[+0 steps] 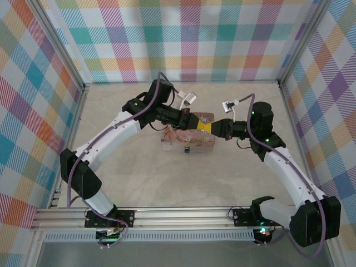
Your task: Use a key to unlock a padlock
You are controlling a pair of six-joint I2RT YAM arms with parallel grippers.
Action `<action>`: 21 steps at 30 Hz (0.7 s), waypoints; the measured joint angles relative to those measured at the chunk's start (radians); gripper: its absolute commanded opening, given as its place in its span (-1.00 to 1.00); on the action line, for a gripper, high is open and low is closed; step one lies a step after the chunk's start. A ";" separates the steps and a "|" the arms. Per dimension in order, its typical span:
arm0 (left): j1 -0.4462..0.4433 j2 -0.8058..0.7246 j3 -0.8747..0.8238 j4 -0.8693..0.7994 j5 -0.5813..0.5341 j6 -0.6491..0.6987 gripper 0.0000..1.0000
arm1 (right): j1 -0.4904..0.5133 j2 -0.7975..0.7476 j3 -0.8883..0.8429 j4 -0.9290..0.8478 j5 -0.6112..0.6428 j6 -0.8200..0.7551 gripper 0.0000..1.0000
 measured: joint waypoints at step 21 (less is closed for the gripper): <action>0.061 -0.183 -0.250 0.190 -0.315 -0.159 0.37 | 0.000 -0.013 0.045 -0.085 0.363 0.178 -1.00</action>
